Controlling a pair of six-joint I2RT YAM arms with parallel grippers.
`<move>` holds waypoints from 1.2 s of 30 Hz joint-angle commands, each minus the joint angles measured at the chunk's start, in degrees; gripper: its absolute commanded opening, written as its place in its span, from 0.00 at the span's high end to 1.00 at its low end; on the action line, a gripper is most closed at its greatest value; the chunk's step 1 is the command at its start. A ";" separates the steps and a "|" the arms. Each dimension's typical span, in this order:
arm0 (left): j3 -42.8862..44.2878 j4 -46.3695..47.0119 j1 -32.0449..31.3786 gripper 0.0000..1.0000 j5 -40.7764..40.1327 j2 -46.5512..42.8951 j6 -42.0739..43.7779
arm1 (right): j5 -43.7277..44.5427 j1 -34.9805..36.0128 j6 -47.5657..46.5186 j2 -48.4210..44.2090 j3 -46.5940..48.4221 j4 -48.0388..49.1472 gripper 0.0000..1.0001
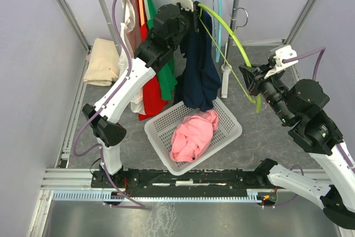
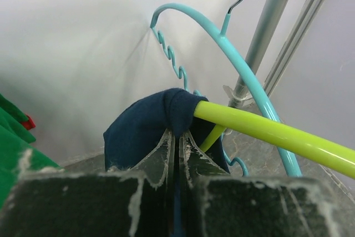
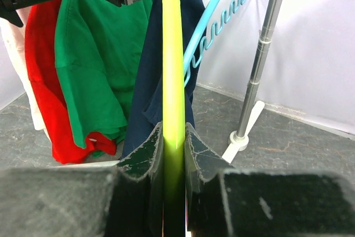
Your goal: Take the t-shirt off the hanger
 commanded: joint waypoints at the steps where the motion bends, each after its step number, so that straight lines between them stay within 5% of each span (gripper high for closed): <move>1: 4.84 2.62 5.77 0.97 -4.99 1.04 0.95 | -2.22 0.05 -1.00 -4.09 1.12 2.96 0.98; 15: 7.01 2.86 10.52 0.97 -2.79 0.42 -1.64 | 0.76 0.04 -2.07 -4.04 1.01 2.35 0.98; 32: -4.15 -0.80 10.54 0.97 20.76 -8.97 -2.12 | 8.39 0.10 -0.64 1.18 1.05 5.75 0.98; 36: -4.56 -1.36 10.51 0.97 19.49 -9.26 -1.78 | 7.69 0.04 -0.11 1.89 1.14 6.07 0.98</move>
